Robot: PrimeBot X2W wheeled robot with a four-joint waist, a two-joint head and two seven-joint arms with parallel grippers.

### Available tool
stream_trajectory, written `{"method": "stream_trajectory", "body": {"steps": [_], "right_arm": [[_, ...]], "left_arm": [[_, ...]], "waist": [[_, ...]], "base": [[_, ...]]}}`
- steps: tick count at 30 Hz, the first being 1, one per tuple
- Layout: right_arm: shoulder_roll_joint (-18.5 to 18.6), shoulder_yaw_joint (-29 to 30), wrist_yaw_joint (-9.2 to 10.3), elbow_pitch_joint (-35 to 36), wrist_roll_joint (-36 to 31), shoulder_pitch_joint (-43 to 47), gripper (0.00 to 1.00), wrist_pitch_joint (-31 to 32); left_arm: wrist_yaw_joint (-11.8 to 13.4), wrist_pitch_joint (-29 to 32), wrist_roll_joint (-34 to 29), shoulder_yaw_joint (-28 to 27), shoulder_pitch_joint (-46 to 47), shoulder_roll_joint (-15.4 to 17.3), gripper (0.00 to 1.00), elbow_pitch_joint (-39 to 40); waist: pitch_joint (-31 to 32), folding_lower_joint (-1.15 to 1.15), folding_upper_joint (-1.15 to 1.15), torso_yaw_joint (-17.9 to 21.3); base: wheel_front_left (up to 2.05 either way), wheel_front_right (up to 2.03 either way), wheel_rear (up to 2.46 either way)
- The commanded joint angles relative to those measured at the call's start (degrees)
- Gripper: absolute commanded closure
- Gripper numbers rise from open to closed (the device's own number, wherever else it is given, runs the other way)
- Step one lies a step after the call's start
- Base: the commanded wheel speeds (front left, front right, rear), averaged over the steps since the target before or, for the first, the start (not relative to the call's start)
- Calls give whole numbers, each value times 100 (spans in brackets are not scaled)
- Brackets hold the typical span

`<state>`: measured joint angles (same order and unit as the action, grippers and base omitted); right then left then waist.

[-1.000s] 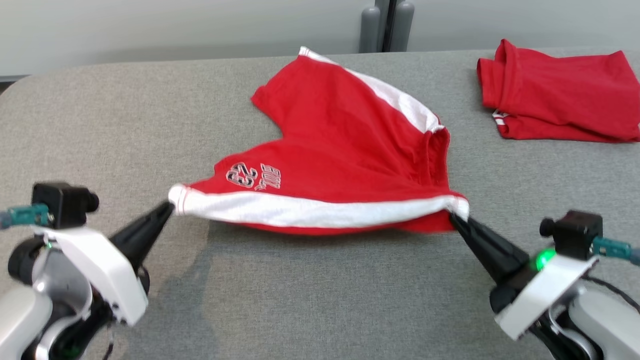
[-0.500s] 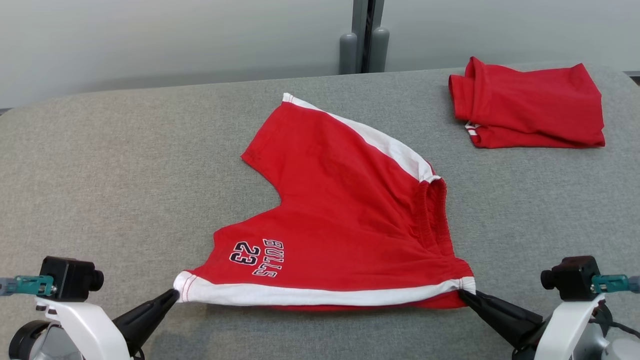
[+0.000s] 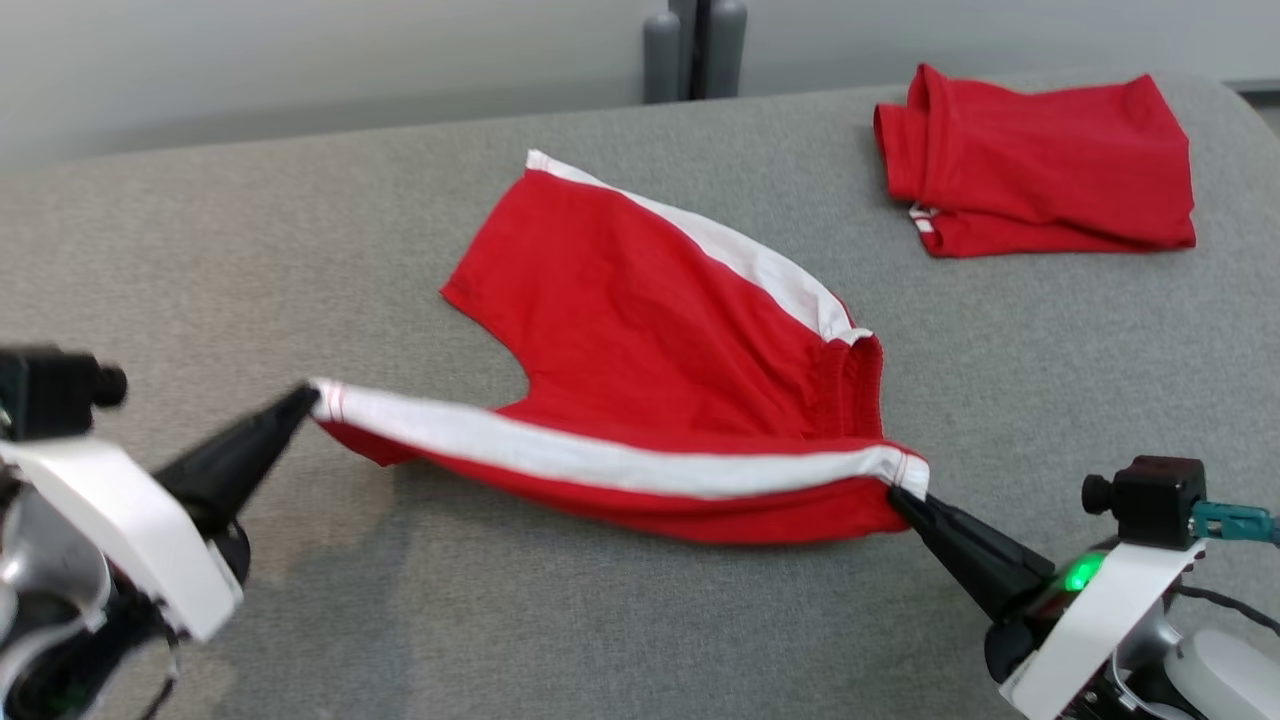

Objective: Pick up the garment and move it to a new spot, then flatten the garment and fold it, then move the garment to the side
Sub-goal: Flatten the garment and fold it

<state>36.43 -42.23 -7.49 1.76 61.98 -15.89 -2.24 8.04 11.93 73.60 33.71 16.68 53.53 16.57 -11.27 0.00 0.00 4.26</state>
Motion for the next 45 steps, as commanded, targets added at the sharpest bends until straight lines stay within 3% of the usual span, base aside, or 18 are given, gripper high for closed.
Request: {"method": "stream_trajectory", "body": {"steps": [1,9,19,25,33,45], "right_arm": [[-127,99,-2,1,36,-53,100,-117],[-581,318,-2,-113,-41,-428,100,-700],[-1126,207,-2,-440,19,-1044,100,-1209],[-1420,190,-2,-557,-24,-1333,100,-1286],[-1868,654,-2,-619,-292,-1427,100,-1299],[-2218,709,-1,-807,-515,-1670,100,-1301]], "left_arm": [[-66,36,-31,-108,329,-55,100,-103],[-269,315,-165,-294,1631,-331,100,-841],[-614,959,-522,-99,3263,-674,100,-2160],[-768,1268,-739,39,4071,-886,100,-2810],[-908,1559,-1013,246,4911,-1196,100,-3676],[-1199,1511,-1260,503,5587,-1746,100,-5039]], "waist": [[-248,0,0,142],[-937,0,0,473],[-1738,0,0,1000],[-2025,0,0,1266],[-2329,0,0,1471],[-2580,0,0,1614]], "base": [[0,0,0],[0,0,0],[0,0,0],[0,0,0],[0,0,0],[0,0,0]]}}
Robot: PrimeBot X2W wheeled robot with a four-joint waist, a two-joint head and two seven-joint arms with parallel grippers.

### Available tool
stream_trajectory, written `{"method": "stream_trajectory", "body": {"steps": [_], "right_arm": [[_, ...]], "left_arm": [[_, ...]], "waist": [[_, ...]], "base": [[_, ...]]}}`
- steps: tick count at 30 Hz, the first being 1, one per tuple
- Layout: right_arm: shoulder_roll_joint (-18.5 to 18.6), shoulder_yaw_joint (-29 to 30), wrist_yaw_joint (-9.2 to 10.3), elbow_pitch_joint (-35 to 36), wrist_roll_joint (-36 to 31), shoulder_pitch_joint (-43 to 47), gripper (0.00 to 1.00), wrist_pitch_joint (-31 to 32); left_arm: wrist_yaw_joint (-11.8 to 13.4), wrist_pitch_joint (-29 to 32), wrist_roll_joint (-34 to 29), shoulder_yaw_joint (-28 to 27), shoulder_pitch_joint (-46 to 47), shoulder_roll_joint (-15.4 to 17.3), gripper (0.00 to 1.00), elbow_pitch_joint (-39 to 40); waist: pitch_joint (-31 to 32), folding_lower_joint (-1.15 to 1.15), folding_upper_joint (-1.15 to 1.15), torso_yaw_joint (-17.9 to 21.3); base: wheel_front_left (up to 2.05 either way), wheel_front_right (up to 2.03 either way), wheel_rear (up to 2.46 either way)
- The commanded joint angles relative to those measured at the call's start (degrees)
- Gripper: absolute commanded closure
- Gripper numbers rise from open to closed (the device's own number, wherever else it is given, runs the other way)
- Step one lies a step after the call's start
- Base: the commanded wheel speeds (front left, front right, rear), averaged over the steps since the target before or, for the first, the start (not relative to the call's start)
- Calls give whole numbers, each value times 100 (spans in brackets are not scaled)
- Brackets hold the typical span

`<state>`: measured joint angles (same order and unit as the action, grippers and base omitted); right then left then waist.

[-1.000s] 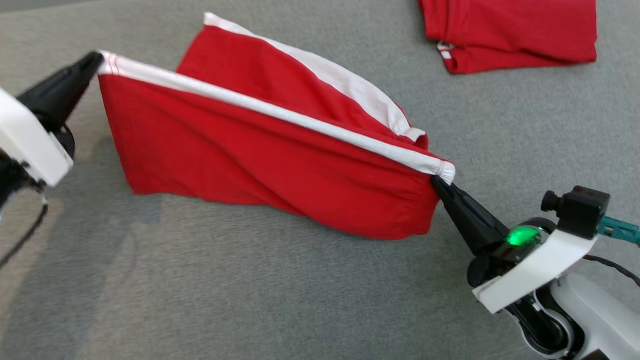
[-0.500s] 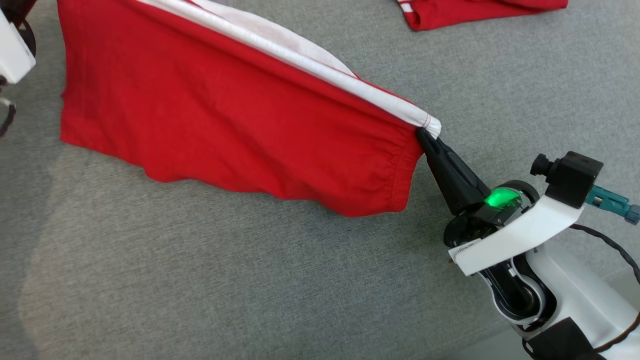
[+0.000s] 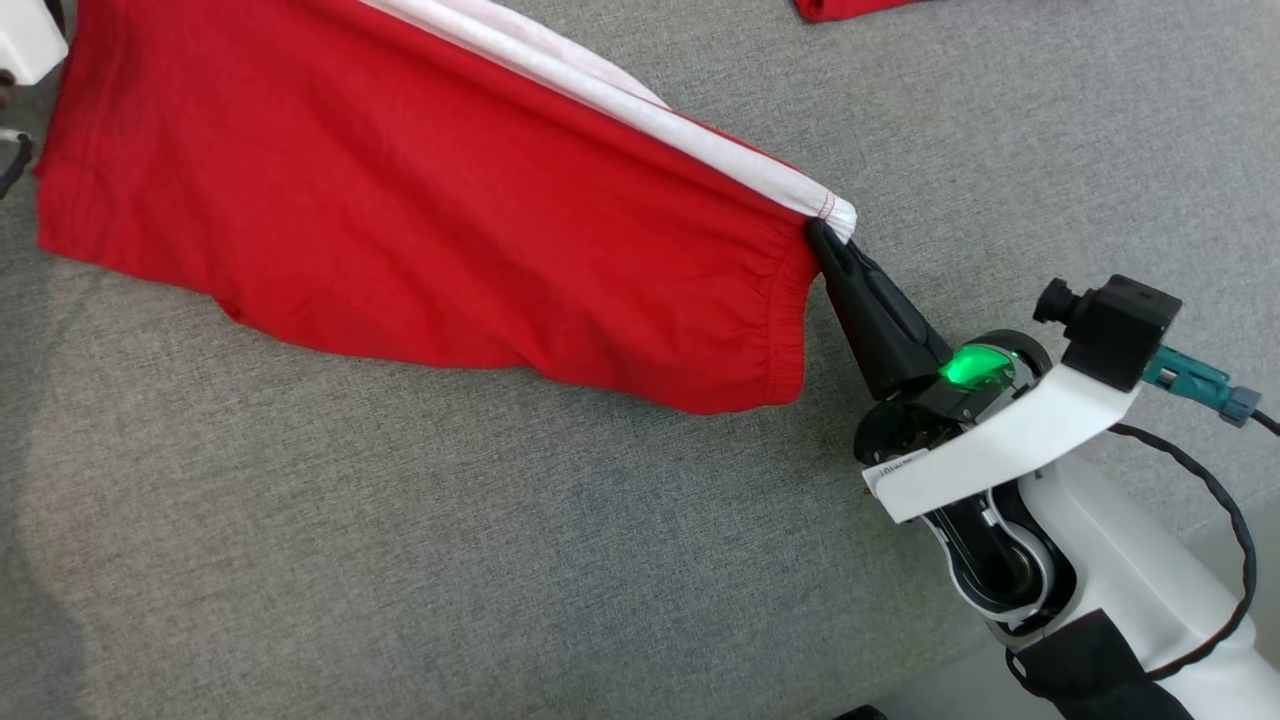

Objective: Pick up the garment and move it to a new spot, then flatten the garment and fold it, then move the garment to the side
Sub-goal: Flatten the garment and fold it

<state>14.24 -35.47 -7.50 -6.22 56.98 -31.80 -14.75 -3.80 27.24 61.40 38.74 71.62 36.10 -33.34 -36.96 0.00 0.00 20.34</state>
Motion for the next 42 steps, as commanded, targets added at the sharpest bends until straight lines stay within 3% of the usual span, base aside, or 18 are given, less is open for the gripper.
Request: {"method": "stream_trajectory", "body": {"steps": [1,3,4,5,6,7,8,18,31,37,42], "right_arm": [[-17,18,-1,-26,-27,-91,100,-49],[-32,-7,-1,-73,-47,-110,96,-50],[-41,-12,-1,-92,-49,-131,85,-50],[-44,-13,-1,-109,-55,-149,67,-50],[-39,-10,-1,-127,-60,-159,56,-50],[-36,-6,-1,-138,-63,-162,0,-50],[-38,5,-1,-154,-60,-162,0,-50],[-17,-7,-1,-329,-54,-150,0,-42],[507,-342,-1,-382,441,140,0,-38],[758,-132,-1,-113,554,210,0,-38],[858,115,-1,-23,495,418,0,-38]], "left_arm": [[-47,-30,-46,18,126,-28,100,-122],[-99,13,-45,61,196,-86,100,-275],[-131,0,-48,75,227,-122,100,-340],[-153,-12,-29,86,235,-163,100,-391],[-180,-27,-5,97,226,-198,65,-440],[-199,-39,10,113,223,-218,33,-493],[-224,-32,31,129,222,-232,0,-536],[-367,255,380,229,29,-255,0,-552],[-371,1121,698,536,-413,334,0,-193],[-311,1531,607,726,-486,610,0,-238],[-323,2043,937,775,-778,676,0,-173]], "waist": [[-20,0,0,9],[-26,0,0,7],[-26,0,0,2],[-24,0,0,-6],[-18,0,0,-18],[-9,0,0,-31],[3,0,0,-43],[213,0,0,-151],[602,0,0,31],[523,0,0,279],[514,0,0,396]], "base": [[0,0,0],[0,0,0],[0,0,0],[0,0,0],[0,0,0],[0,0,0],[0,0,0],[0,0,0],[0,0,0],[0,0,0],[0,0,0]]}}
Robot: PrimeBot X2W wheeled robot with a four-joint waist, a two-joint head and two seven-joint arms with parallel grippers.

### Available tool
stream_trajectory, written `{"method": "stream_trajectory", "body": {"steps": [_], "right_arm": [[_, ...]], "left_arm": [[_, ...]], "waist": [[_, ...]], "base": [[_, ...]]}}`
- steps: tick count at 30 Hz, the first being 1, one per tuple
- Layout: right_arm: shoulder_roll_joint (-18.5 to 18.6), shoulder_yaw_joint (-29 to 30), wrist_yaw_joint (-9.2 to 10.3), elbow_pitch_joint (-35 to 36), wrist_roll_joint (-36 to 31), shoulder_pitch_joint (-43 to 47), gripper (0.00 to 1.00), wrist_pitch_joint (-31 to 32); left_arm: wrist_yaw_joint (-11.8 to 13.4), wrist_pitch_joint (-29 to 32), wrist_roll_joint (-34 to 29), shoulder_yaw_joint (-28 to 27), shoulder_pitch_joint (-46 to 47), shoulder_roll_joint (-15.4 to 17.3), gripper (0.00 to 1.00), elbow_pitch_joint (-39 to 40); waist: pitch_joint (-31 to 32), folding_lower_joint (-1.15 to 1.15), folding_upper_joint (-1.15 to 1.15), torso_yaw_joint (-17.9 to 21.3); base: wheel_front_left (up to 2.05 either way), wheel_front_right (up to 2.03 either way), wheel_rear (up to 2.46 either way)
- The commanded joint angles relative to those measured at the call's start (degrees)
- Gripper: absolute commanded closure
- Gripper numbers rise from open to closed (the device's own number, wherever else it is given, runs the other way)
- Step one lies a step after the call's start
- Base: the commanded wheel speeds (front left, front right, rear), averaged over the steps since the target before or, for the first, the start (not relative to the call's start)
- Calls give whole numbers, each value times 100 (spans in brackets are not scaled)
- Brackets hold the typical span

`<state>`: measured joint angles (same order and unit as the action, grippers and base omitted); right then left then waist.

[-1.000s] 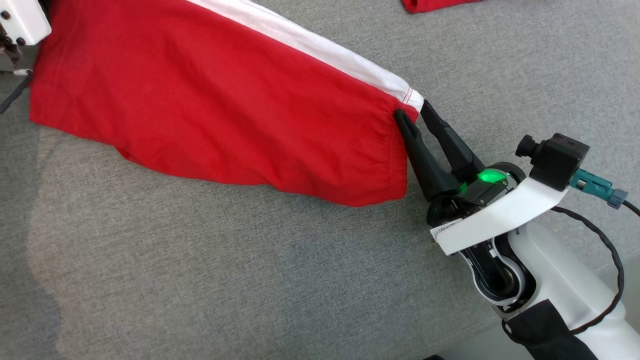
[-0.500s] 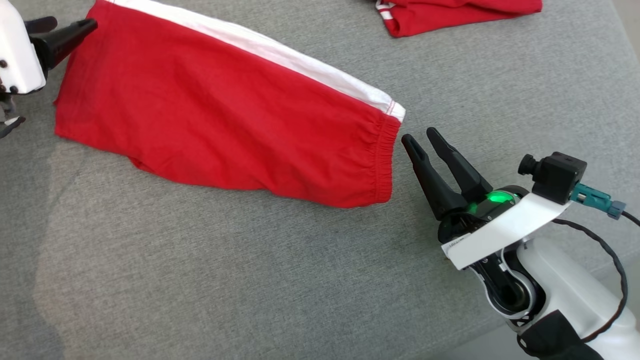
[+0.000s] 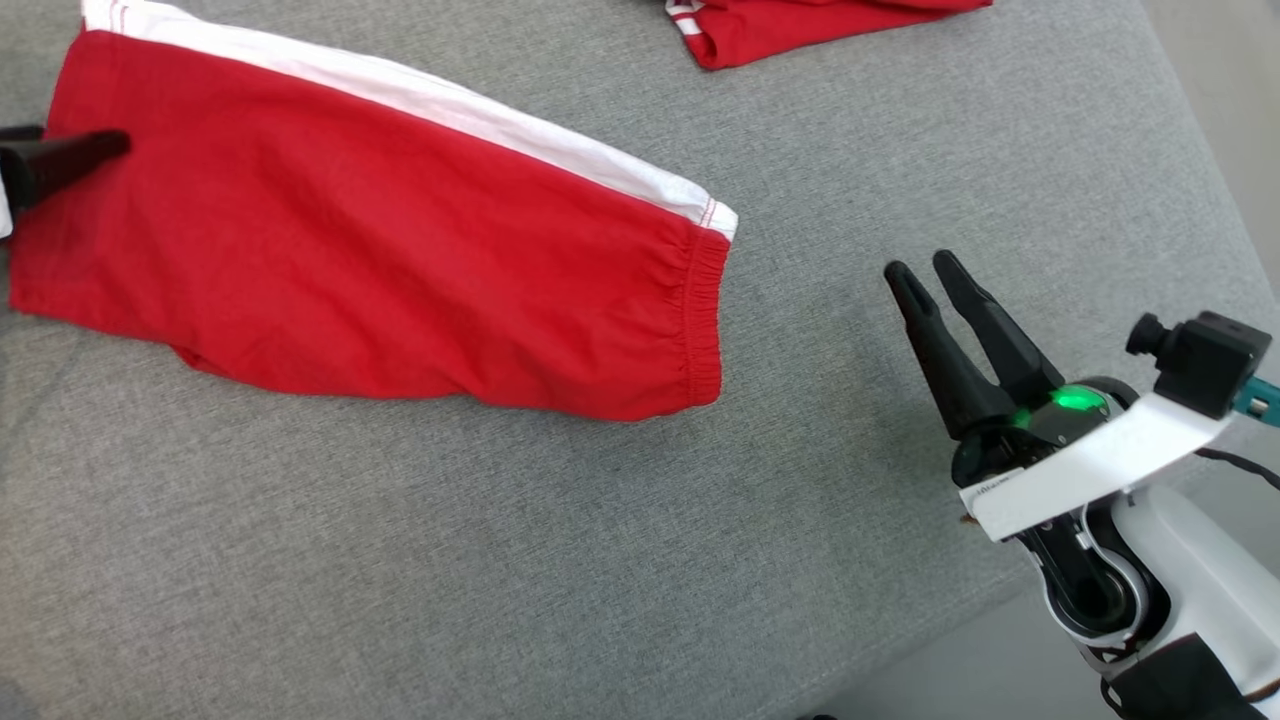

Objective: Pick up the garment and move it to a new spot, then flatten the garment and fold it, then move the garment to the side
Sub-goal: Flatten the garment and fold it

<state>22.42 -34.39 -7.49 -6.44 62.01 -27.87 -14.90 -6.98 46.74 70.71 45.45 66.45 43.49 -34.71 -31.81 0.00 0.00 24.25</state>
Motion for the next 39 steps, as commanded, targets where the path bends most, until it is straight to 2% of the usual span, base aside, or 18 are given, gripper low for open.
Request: {"method": "stream_trajectory", "body": {"steps": [1,5,7,8,9,11,12,20,32,39], "right_arm": [[45,38,-2,6,-14,60,0,-23],[47,132,-2,22,-42,201,0,-23],[34,140,-2,1,-63,232,0,-23],[25,142,-2,-10,-65,230,0,-23],[20,139,-2,-15,-66,220,0,-23],[2,122,-2,-25,-92,183,0,-23],[-4,118,-2,-26,-101,164,0,-23],[9,135,-2,-119,-163,189,0,-23],[192,3,-2,-286,-132,223,0,74],[245,31,-2,-308,-132,309,0,182]], "left_arm": [[-11,219,109,105,-300,-55,0,1],[-28,633,505,40,-404,-20,0,367],[-31,586,592,-33,-418,19,0,573],[-6,540,611,-62,-415,22,4,648],[35,528,618,-74,-410,44,31,714],[99,462,523,-73,-432,101,69,819],[142,410,480,-78,-435,123,100,858],[294,322,484,-108,-539,161,100,950],[437,-19,755,-110,-1361,75,100,1018],[453,-318,1018,-209,-1975,117,100,1119]], "waist": [[0,0,0,15],[26,0,0,7],[32,0,0,-2],[33,0,0,-6],[32,0,0,-10],[18,0,0,-16],[8,0,0,-19],[111,0,0,-143],[852,0,0,-821],[1178,0,0,-1038]], "base": [[0,0,0],[0,0,0],[0,0,0],[0,0,0],[0,0,0],[0,0,0],[0,0,0],[0,0,0],[0,0,0],[0,0,0]]}}
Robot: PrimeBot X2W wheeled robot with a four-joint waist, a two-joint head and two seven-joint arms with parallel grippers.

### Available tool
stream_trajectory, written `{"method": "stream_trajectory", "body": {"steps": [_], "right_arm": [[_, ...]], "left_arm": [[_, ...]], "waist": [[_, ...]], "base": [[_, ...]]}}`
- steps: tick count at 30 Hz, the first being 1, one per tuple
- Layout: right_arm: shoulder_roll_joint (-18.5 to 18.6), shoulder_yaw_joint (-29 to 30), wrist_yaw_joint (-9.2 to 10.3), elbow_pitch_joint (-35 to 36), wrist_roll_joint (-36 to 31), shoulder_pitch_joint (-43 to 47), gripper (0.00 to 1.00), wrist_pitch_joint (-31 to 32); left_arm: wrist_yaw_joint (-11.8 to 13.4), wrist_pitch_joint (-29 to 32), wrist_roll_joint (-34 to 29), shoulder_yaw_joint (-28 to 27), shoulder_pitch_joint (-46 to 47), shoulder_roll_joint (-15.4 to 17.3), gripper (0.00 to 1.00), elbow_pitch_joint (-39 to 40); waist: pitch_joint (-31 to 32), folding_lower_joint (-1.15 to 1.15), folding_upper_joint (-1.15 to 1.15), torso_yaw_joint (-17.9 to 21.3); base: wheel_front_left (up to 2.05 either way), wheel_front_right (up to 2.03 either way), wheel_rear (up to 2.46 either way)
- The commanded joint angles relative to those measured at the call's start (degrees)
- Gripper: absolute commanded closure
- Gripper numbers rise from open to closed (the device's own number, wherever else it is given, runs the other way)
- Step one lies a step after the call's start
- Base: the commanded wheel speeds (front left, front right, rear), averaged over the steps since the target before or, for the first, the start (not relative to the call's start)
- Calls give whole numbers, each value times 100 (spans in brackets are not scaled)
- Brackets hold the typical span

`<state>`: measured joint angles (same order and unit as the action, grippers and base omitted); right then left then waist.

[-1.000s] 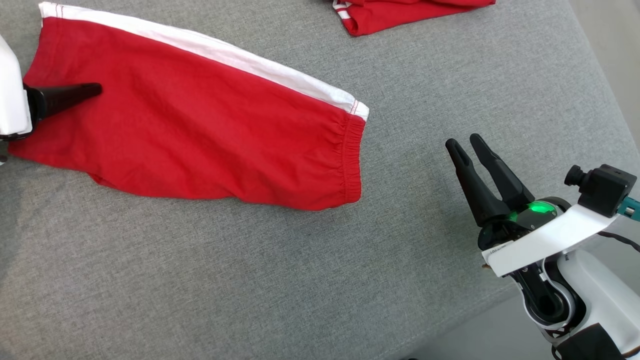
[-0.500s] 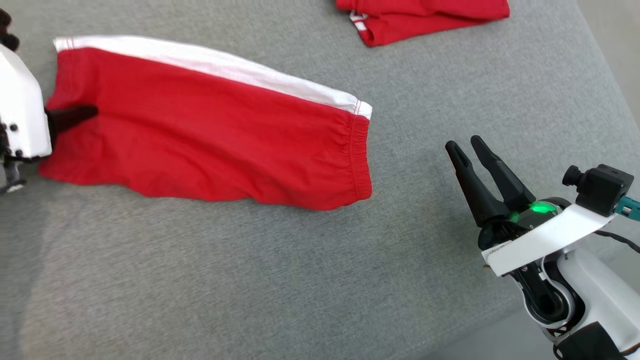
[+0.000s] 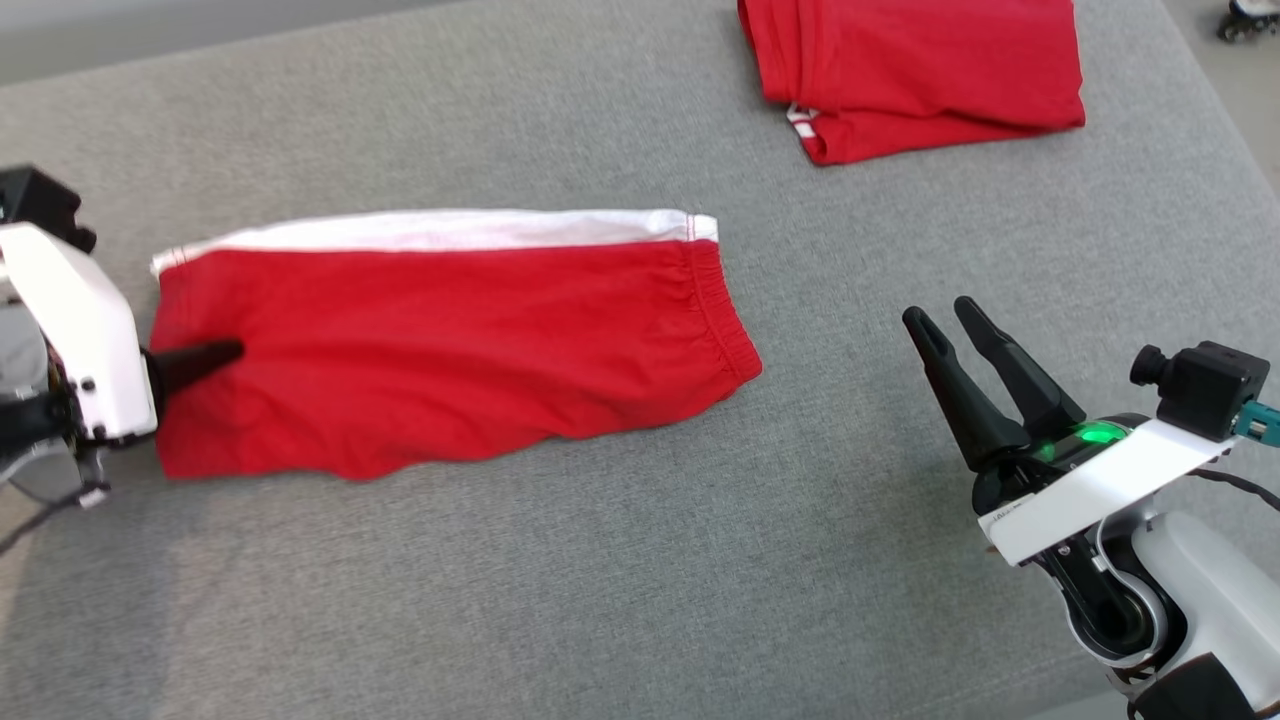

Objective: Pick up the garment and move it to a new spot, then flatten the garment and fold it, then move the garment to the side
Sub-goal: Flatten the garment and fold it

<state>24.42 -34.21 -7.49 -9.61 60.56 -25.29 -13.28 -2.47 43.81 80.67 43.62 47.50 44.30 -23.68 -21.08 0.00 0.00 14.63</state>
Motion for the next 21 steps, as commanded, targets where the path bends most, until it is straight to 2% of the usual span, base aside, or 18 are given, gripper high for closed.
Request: {"method": "stream_trajectory", "body": {"steps": [1,12,13,14,21], "right_arm": [[50,20,-2,7,13,81,0,27],[85,173,-2,40,-26,332,0,203],[89,179,-2,41,-40,354,0,219],[82,187,-2,47,-54,359,0,243],[79,337,-2,64,-137,453,0,346]], "left_arm": [[-15,-54,75,-39,-185,47,100,43],[50,-269,264,-55,-820,144,100,253],[70,-306,230,-54,-849,142,57,258],[92,-338,208,-43,-877,136,0,262],[147,-551,73,-66,-938,191,0,278]], "waist": [[154,0,0,-94],[491,0,0,-292],[508,0,0,-305],[520,0,0,-312],[674,0,0,-427]], "base": [[0,0,0],[0,0,0],[0,0,0],[0,0,0],[0,0,0]]}}
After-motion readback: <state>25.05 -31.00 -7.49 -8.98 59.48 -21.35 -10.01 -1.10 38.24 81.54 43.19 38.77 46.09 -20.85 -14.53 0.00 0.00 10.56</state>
